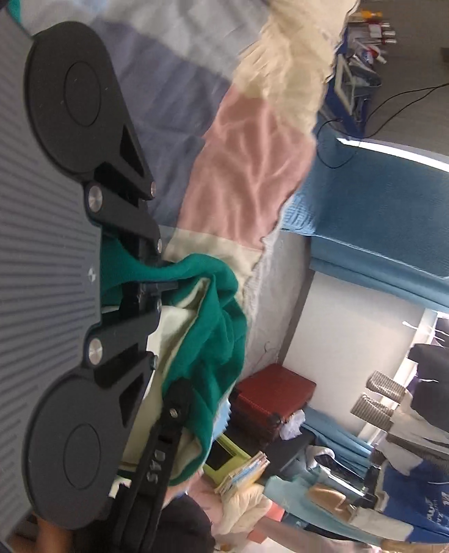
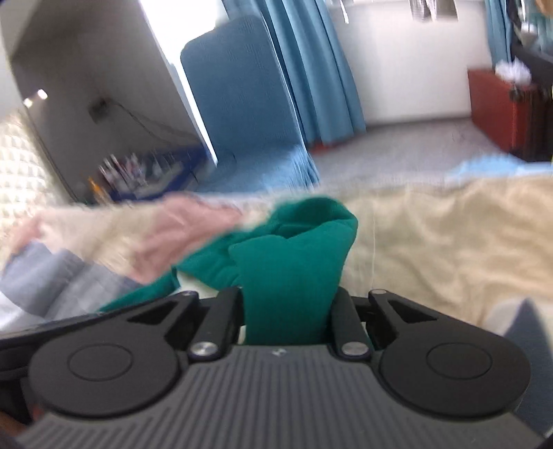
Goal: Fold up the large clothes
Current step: 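Lift the sweatshirt with both tools and fold it over toward each other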
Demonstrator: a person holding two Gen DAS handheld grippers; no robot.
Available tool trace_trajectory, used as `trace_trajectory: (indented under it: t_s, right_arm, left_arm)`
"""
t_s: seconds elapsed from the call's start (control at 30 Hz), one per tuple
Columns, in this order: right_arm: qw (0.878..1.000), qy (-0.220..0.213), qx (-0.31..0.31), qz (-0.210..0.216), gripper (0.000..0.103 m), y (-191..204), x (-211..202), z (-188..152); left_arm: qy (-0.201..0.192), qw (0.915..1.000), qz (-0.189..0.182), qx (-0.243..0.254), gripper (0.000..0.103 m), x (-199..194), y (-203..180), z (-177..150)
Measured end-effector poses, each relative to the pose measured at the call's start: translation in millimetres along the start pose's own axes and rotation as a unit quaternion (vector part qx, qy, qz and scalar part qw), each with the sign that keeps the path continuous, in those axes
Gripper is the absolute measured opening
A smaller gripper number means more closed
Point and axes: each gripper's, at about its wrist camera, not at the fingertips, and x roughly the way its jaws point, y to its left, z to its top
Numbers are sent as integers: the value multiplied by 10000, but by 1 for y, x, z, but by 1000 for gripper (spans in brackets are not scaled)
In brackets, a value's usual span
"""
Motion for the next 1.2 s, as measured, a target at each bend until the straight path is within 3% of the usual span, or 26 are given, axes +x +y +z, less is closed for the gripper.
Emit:
trace_trajectory:
  t_s: [0.13,0.33,0.47,0.63,0.77,0.97,1.1,1.2]
  right_arm:
    - [9983,-514,-263,123,15,15,-54,7]
    - [9888,-1311,-550,445,14,31,-164,-8]
    - [9792,-1701,-955,553,14,51,-242,-42]
    - [9684,-1916,-1446,671,15,79,-327,-108]
    - [9720,-1514,-1687,611,16,90,-362,-152]
    - [9883,-651,-1316,406,20,82,-376,-219]
    - [9920,33,-1217,321,24,71,-367,-259]
    - [9935,240,-1073,300,32,68,-368,-267]
  left_arm:
    - [-273,9992,-17,275,3,-54,-5,5]
    - [-760,9963,-211,339,3,-168,-10,-13]
    - [-1036,9930,-353,443,3,-252,-19,-47]
    - [-1133,9908,-480,560,3,-342,-29,-122]
    - [-914,9937,-393,524,3,-375,-32,-190]
    - [-406,9980,-134,458,3,-376,-29,-277]
    - [-95,9994,-143,313,4,-364,-16,-310]
    - [-107,9988,-362,314,6,-369,-10,-318]
